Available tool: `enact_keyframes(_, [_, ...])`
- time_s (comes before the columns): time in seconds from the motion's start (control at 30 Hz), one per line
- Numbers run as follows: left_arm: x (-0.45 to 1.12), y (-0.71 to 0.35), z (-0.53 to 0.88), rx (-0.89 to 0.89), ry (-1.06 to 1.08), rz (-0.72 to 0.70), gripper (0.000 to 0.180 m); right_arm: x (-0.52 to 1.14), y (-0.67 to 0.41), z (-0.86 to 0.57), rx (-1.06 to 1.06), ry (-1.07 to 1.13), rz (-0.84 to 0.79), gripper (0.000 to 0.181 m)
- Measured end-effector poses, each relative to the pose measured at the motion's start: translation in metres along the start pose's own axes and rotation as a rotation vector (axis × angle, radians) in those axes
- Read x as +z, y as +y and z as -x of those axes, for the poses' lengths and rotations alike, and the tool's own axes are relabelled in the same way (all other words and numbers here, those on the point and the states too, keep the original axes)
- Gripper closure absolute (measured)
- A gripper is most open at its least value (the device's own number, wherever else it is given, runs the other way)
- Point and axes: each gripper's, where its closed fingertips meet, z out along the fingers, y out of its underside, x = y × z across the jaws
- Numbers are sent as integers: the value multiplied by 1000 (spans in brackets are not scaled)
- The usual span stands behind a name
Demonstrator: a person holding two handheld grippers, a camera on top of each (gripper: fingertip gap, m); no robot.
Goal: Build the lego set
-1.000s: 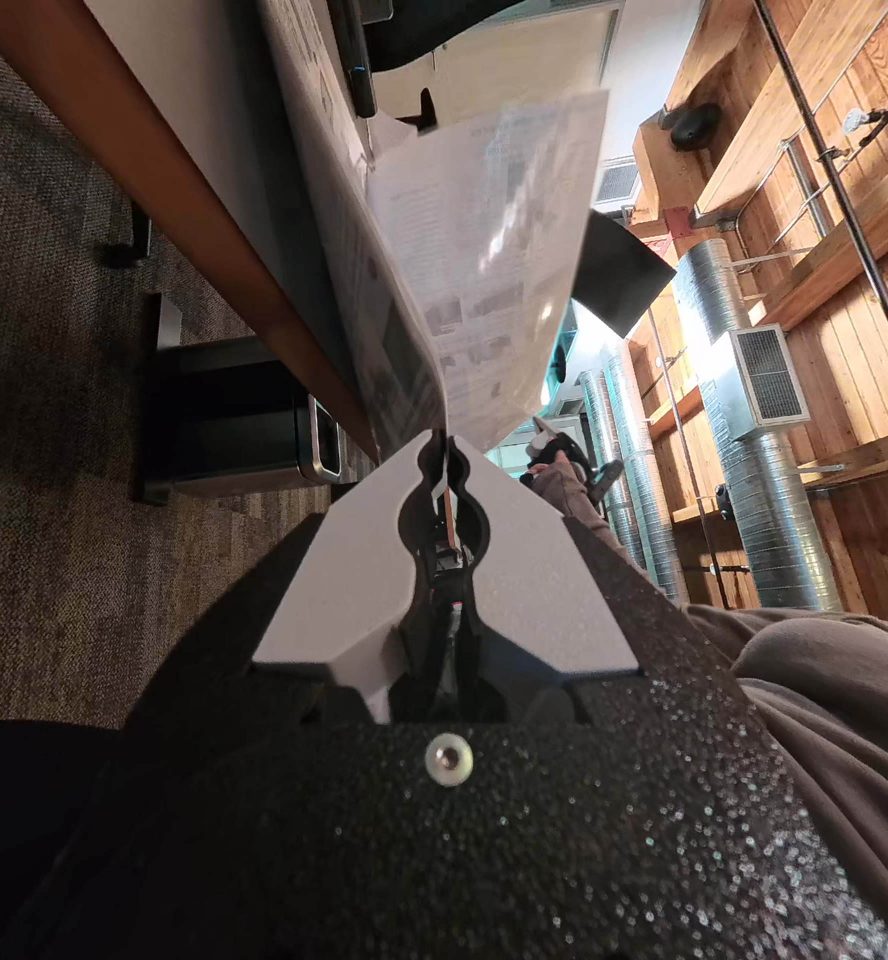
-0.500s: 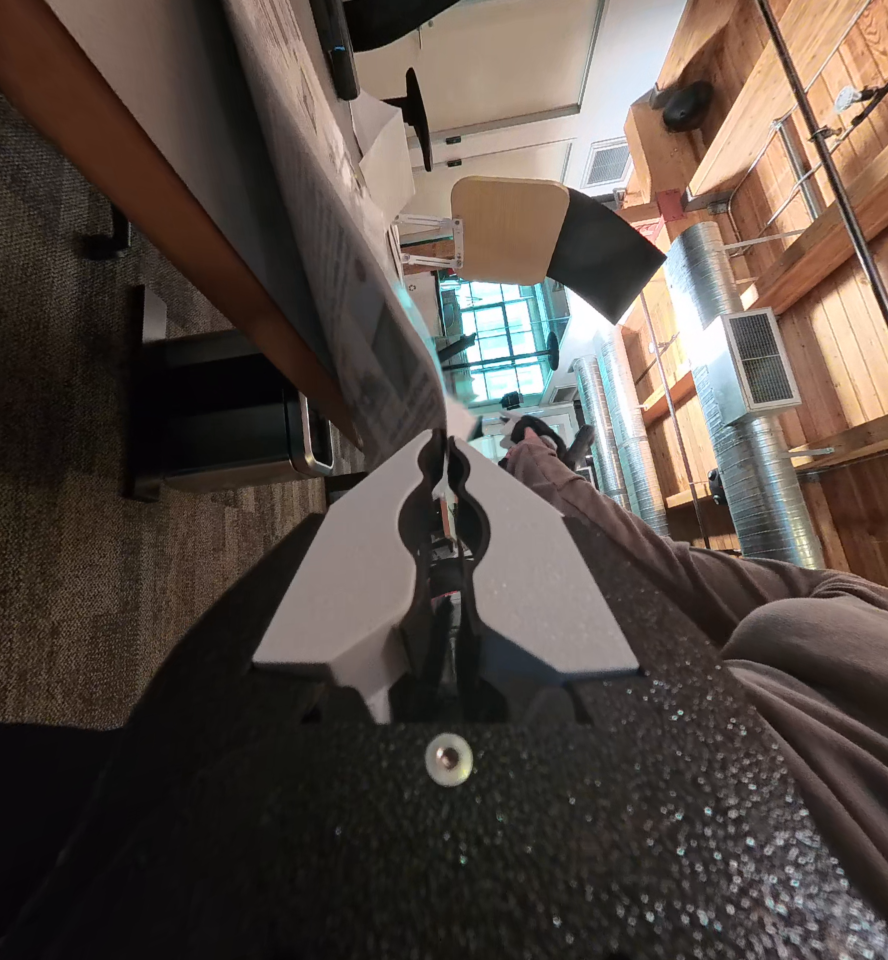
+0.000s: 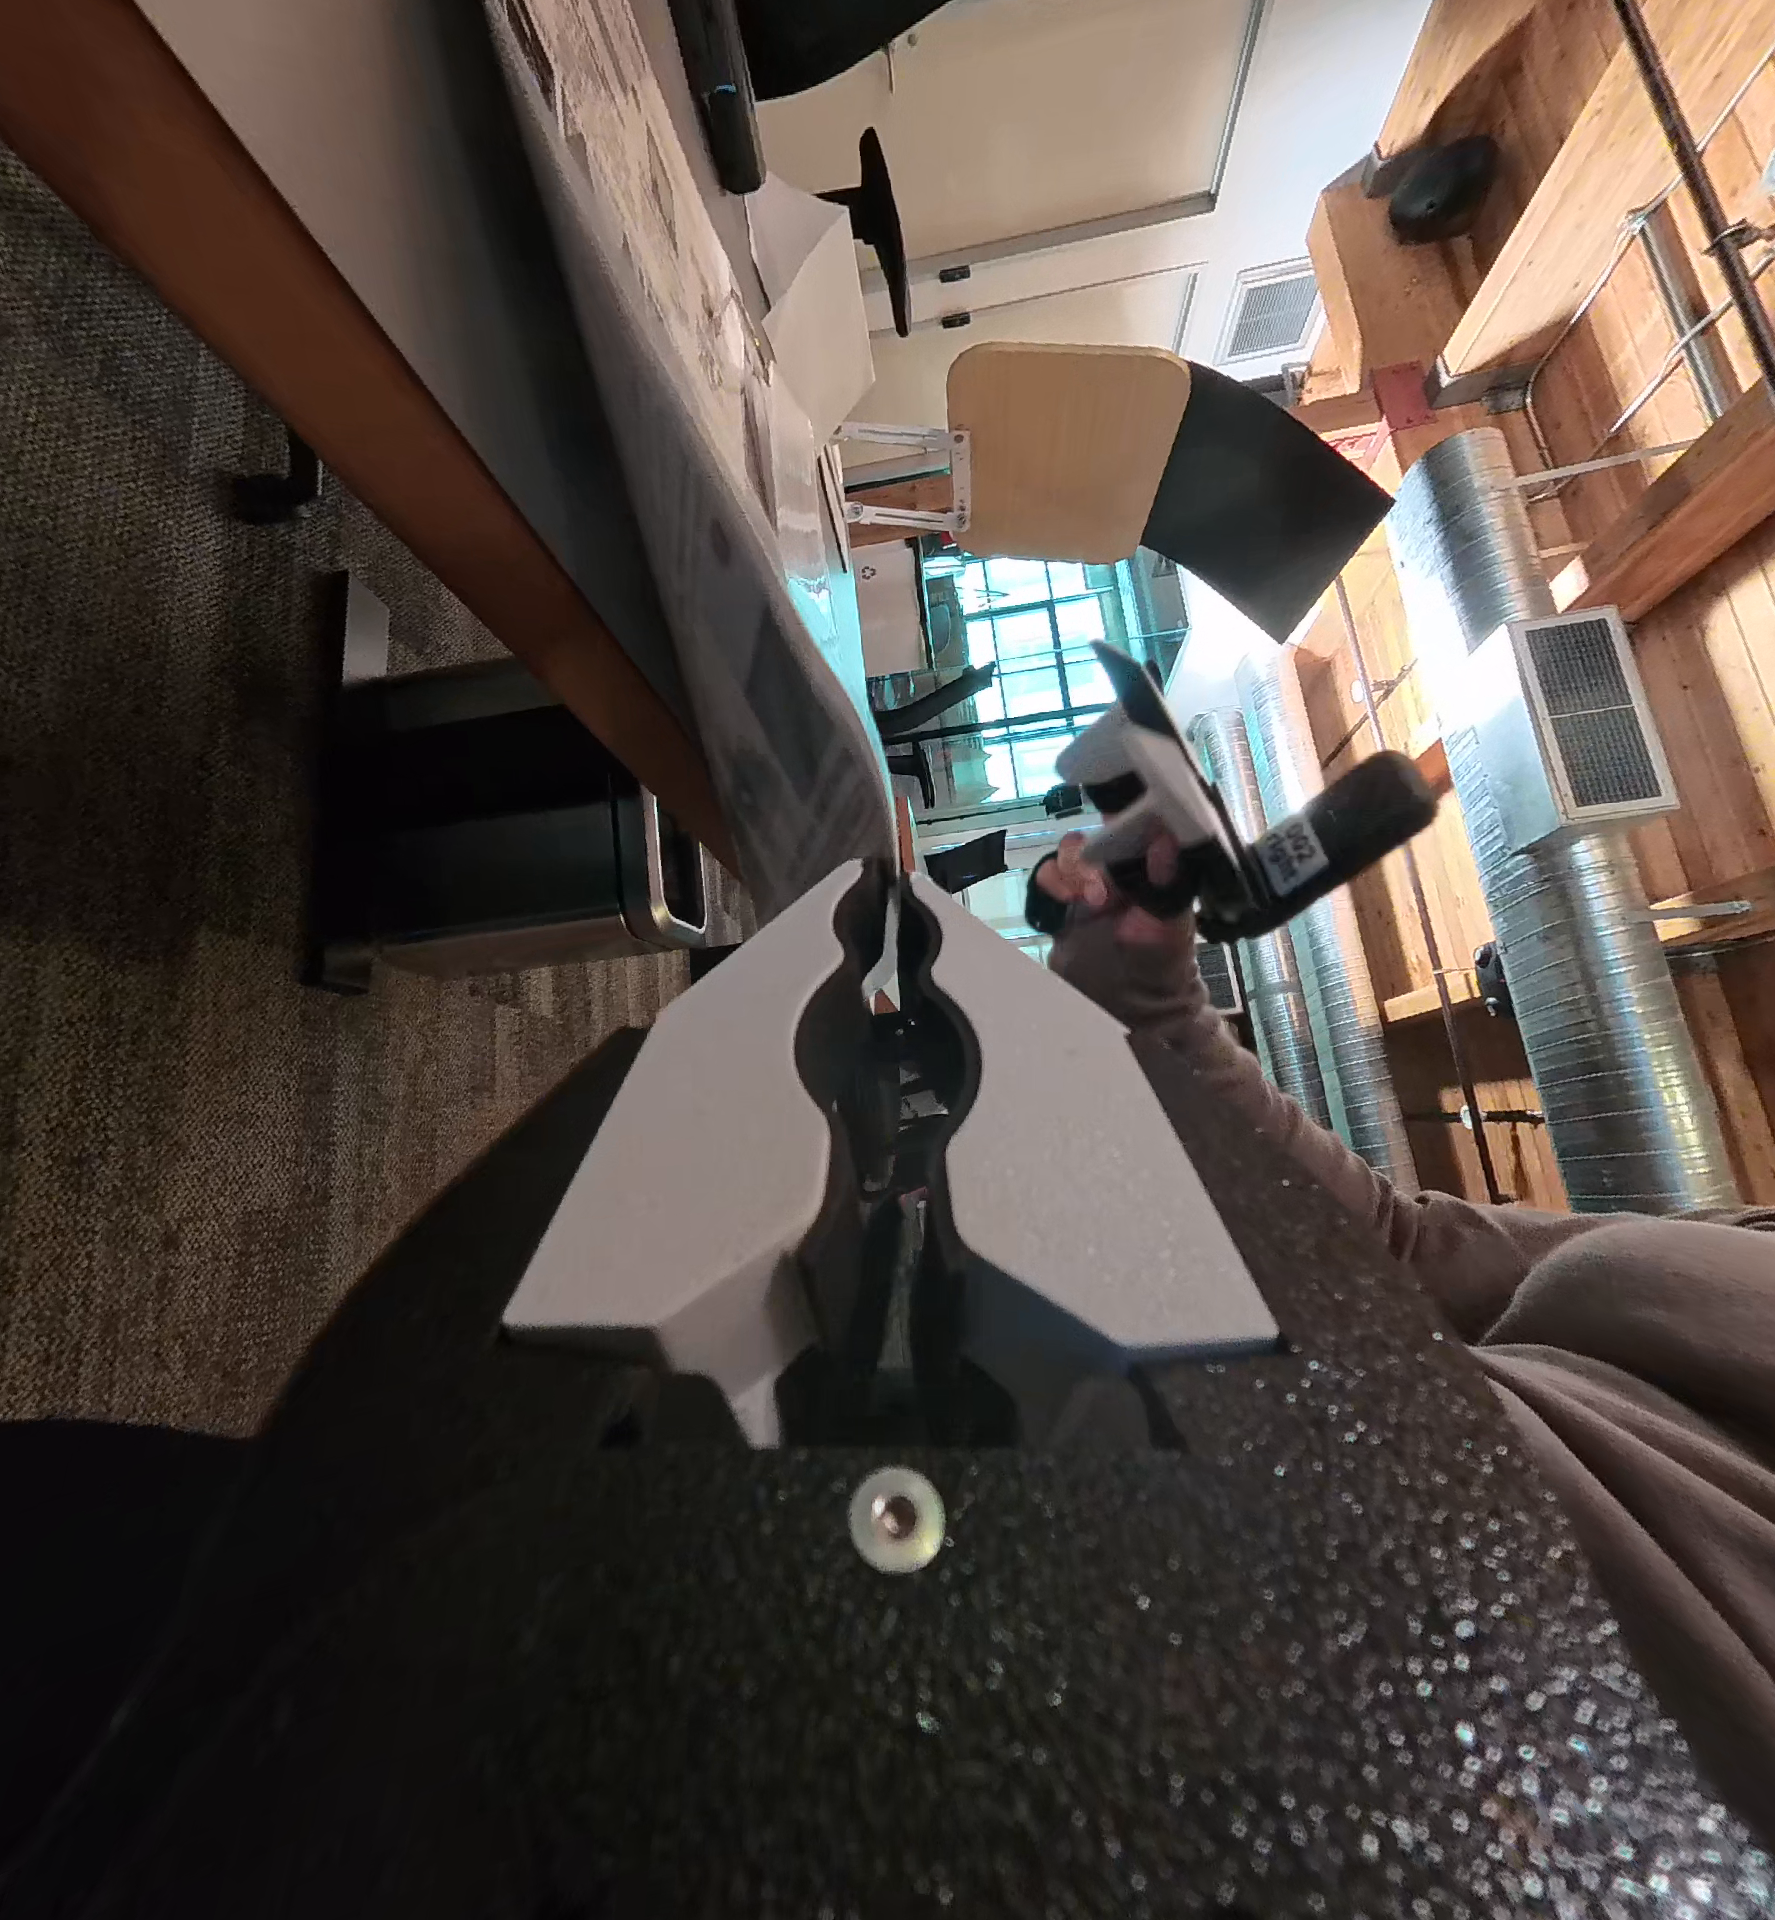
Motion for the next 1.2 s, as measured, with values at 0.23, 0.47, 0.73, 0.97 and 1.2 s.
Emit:
enact_keyframes(0.23, [2,2,-4,-10,17,0,180,80,38,177,-463,-369,210,124])
enact_keyframes(0.47, [4,4,-8,-30,41,-3,175,117,61,188,-618,-267,330,153])
enact_keyframes(0.73, [-2,-2,-26,-99,183,-55,176,110,43,189,-489,-274,250,174])
enact_keyframes(0.97, [-4,-4,-33,-126,244,-68,179,106,36,187,-366,-304,213,177])
enact_keyframes(1.2, [-4,-3,-34,-161,275,-72,180,105,35,186,-345,-316,200,178])
